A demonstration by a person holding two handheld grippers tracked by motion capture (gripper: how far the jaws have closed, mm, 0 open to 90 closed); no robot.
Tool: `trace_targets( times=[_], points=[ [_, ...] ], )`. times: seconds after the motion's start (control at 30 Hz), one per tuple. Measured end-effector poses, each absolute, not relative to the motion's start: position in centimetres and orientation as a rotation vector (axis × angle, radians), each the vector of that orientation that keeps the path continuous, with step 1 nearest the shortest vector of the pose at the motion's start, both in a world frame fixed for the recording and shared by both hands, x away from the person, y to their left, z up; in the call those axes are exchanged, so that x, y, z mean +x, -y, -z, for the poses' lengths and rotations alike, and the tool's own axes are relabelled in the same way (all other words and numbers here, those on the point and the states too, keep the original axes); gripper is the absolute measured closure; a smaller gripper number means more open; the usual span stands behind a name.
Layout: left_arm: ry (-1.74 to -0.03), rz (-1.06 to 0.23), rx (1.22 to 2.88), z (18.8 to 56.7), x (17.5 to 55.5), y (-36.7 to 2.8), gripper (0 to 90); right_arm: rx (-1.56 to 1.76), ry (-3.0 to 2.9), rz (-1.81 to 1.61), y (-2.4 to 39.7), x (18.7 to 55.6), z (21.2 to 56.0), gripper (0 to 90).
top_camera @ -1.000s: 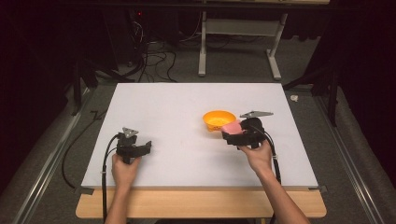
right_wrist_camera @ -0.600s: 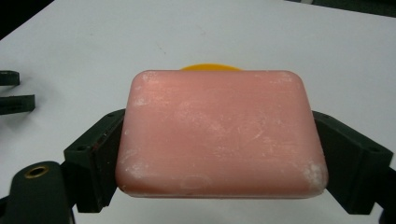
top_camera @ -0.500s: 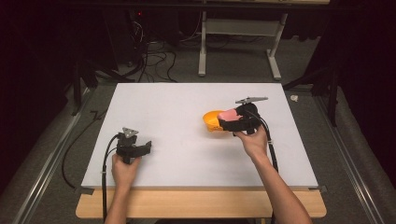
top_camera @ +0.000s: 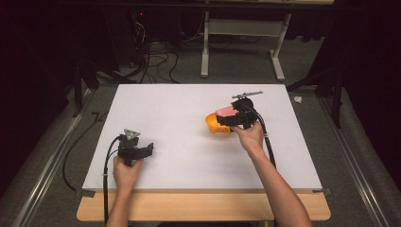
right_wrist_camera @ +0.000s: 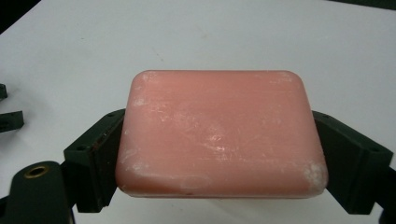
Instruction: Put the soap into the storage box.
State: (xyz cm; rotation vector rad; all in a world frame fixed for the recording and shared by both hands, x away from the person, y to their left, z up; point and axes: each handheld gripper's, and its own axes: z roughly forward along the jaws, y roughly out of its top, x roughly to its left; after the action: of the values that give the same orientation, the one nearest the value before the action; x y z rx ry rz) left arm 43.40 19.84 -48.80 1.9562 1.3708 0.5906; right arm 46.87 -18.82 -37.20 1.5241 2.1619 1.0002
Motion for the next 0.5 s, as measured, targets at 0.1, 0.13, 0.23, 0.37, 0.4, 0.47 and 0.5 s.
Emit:
trace_targets(
  times=[0.1,0.13,0.23,0.37,0.4,0.47,0.5],
  points=[
    [-1.371,-0.591,1.956,48.8,43.4,-19.8,24.0,1.532,-2.168,-0.982,18.3,47.5,37.6,13.9],
    [-1.371,-0.591,1.956,48.8,43.4,-19.8,24.0,1.54,-2.166,-0.976,18.1,47.7,37.7,13.9],
    [-1.37,-0.591,1.956,48.8,43.4,-19.8,24.0,1.57,-2.163,-0.957,17.8,48.4,38.2,13.9],
    [-1.37,-0.592,1.957,48.8,43.4,-19.8,24.1,1.607,-2.151,-0.928,17.4,49.1,39.0,13.9],
    [-1.371,-0.592,1.956,48.8,43.4,-19.8,24.0,1.608,-2.149,-0.922,17.4,49.3,39.2,13.9],
    [-1.371,-0.592,1.957,48.8,43.4,-19.8,24.0,1.629,-2.144,-0.907,17.3,49.6,39.5,13.9],
    [-1.371,-0.592,1.956,48.8,43.4,-19.8,24.0,1.638,-2.142,-0.9,17.2,49.8,39.7,13.9]
  ],
)
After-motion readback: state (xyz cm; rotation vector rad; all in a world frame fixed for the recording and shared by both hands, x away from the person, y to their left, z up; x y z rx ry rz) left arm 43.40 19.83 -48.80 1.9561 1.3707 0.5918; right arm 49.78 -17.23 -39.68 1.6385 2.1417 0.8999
